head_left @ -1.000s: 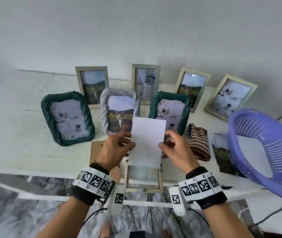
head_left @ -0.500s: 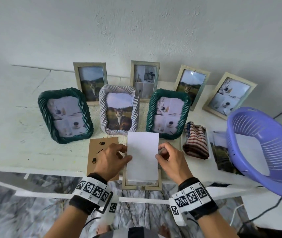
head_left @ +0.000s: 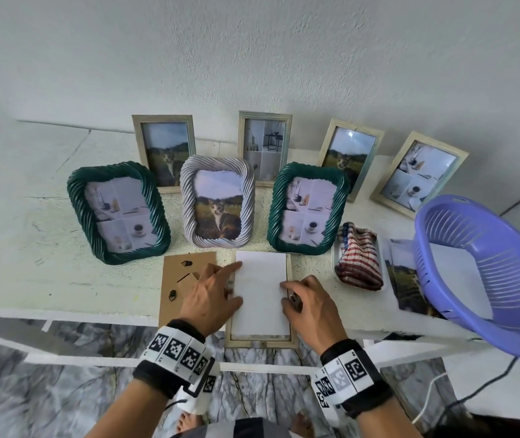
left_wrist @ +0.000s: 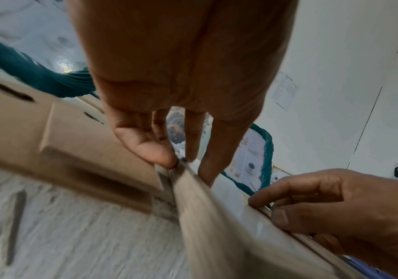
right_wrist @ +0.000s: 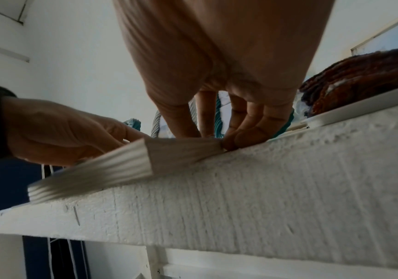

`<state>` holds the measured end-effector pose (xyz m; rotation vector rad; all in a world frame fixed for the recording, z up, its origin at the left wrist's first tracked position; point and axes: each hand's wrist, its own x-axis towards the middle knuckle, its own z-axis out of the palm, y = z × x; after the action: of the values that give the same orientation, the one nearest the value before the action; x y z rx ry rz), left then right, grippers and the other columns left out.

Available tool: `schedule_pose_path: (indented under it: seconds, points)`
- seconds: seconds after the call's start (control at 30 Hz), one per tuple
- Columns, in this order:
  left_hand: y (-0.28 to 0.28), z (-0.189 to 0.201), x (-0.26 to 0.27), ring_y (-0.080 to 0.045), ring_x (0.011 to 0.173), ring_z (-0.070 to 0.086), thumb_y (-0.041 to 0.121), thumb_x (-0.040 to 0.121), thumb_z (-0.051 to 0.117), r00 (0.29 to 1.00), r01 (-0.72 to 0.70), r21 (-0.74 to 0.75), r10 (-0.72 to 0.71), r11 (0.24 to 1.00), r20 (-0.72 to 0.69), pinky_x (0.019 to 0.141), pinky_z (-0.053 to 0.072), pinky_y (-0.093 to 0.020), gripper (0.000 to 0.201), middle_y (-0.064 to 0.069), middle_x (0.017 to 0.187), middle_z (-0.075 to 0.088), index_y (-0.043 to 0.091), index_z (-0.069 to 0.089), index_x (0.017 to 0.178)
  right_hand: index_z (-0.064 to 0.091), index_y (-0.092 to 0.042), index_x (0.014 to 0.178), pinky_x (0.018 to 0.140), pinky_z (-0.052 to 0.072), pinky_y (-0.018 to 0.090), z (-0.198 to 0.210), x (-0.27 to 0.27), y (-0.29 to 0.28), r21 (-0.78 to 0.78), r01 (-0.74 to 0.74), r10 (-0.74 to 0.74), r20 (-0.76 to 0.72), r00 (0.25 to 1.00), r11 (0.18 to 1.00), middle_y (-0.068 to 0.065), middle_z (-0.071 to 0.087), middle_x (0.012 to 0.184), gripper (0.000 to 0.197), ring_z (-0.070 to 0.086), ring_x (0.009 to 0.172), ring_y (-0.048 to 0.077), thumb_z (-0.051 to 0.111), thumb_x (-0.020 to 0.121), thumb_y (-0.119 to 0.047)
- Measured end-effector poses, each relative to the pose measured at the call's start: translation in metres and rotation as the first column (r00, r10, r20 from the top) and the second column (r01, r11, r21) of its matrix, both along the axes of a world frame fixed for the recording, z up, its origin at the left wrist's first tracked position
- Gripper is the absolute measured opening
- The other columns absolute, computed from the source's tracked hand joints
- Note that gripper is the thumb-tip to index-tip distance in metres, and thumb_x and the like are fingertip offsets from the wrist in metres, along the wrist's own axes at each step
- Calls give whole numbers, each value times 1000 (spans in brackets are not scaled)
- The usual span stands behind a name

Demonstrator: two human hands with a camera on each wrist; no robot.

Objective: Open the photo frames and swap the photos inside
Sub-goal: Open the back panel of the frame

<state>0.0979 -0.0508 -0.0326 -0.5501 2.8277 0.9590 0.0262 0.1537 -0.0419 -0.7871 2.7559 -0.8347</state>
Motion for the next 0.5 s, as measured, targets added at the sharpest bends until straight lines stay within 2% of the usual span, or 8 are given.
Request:
schedule_pose_path:
  seconds: [0.07,0.17,0.3,0.43,0.5]
  points:
    - [0,2,1,-15,97,57,28,84,63,1000,20,-2,-20,1000,8,88,52,-31,63,1,123,42,32,42,143,63,-19,123,71,40,19,-1,1,0,-3,-16,16,-5,1000,1000,-2,46,98,33,54,79,14,61,90,-21]
    - [0,1,2,-15,97,57,28,84,63,999,41,14,-41,999,-3,93,49,-30,57,2,122,41,27,51,139,65,-17,117,71,36,15,-1,1,0,-19,-33,33,-12,999,999,-3,45,97,28,51,76,11,62,89,-20]
    - [-1,3,3,-9,91,55,30,86,65,997,54,25,-52,998,-51,87,45,-21,42,3,120,43,24,61,127,66,-16,107,68,36,15,-1,2,1,-41,-51,50,-19,999,998,-3,45,96,21,52,73,10,64,87,-22]
    - [-3,4,4,-7,87,53,20,88,64,995,67,44,-64,997,-74,80,41,-15,32,2,120,45,22,65,120,63,-17,111,69,37,17,-2,2,1,-28,-48,48,-18,999,998,-3,46,99,24,53,75,12,63,88,-23]
    - [-3,3,4,-7,87,53,17,88,62,995,66,46,-62,997,-80,80,42,-15,33,2,118,44,22,64,121,61,-20,120,70,38,18,-2,4,1,-25,-48,47,-16,999,999,-2,45,100,32,52,78,13,62,89,-23]
